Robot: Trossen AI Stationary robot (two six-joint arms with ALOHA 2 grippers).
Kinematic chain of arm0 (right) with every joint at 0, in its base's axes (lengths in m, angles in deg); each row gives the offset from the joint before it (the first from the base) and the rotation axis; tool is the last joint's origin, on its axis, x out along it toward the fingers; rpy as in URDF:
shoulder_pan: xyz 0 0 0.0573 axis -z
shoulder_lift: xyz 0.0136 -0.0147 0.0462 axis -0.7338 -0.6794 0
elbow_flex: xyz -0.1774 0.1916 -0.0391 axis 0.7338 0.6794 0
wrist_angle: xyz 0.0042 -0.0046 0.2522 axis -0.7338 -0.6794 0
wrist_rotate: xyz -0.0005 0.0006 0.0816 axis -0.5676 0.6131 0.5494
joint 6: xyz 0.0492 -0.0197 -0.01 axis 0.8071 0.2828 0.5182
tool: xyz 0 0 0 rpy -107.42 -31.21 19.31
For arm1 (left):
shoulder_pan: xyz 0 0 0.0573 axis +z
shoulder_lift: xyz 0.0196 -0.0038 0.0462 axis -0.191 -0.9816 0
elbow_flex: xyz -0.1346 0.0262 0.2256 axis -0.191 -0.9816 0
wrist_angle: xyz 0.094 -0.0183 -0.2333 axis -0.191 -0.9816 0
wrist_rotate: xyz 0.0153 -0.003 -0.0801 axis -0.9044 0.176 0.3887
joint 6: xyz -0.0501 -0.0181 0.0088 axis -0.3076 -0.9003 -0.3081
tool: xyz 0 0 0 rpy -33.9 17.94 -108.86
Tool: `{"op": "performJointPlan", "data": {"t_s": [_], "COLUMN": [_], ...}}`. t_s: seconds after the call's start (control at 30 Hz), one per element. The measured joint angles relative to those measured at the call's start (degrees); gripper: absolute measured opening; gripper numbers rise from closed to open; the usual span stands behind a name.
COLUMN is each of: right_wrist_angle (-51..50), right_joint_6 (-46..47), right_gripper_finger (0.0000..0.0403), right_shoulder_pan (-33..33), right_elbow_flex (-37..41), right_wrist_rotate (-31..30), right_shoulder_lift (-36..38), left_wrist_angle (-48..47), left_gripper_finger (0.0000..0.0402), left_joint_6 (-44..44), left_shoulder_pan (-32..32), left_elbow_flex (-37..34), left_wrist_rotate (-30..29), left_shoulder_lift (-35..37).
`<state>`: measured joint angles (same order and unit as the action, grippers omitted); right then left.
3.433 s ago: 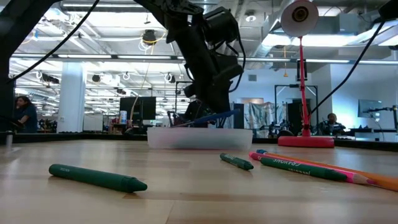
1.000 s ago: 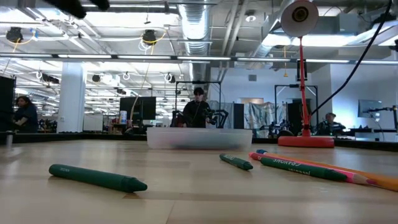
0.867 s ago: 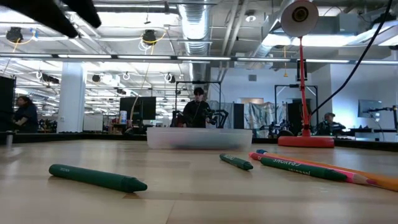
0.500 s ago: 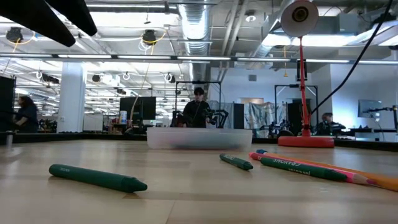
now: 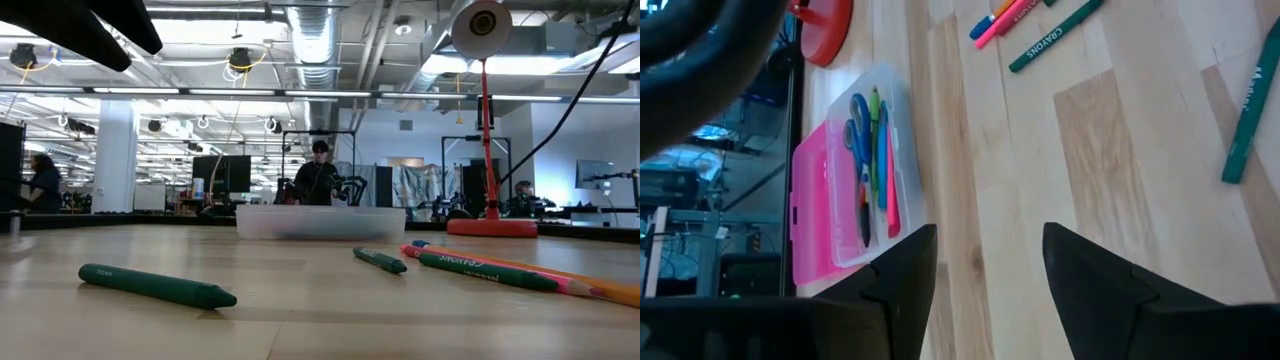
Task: Pick & place school supplies into a supply box
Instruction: Put the green crayon into the pink supply box
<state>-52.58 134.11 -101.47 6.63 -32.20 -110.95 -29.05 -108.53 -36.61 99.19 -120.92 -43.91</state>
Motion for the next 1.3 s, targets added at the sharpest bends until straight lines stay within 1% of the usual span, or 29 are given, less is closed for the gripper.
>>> {"op": "performJointPlan", "data": {"t_s": [0.27, 0.43, 0.73, 0.97, 1.3], "right_wrist_angle": [-0.02, 3.96, 2.64, 4.19, 4.57], "right_joint_6": [-3.41, -5.20, -4.79, -4.49, -4.34], "right_gripper_finger": [0.0001, 0.0000, 0.0000, 0.0000, 0.0000], "right_shoulder_pan": [-0.16, -1.36, -2.24, -3.94, -4.24], "right_elbow_flex": [0.10, 2.94, 3.19, 3.19, 3.19], "right_wrist_rotate": [0.00, 0.65, 1.17, 1.01, 0.75], "right_shoulder_lift": [0.00, -0.01, -0.07, -0.07, -0.07], "left_wrist_angle": [0.00, -0.02, -0.02, 0.17, 0.15], "left_gripper_finger": [0.0178, 0.0178, 0.0178, 0.0178, 0.0178], "left_joint_6": [-0.06, -0.72, 0.15, -0.29, -0.39], "left_shoulder_pan": [0.00, 0.00, 0.07, 0.09, 0.02], "left_elbow_flex": [0.02, 0.02, 0.04, 0.04, 0.04], "left_wrist_rotate": [-0.61, -0.59, -2.51, -2.56, -2.51], "left_shoulder_lift": [0.00, 0.00, 0.00, 0.00, 0.00]}}
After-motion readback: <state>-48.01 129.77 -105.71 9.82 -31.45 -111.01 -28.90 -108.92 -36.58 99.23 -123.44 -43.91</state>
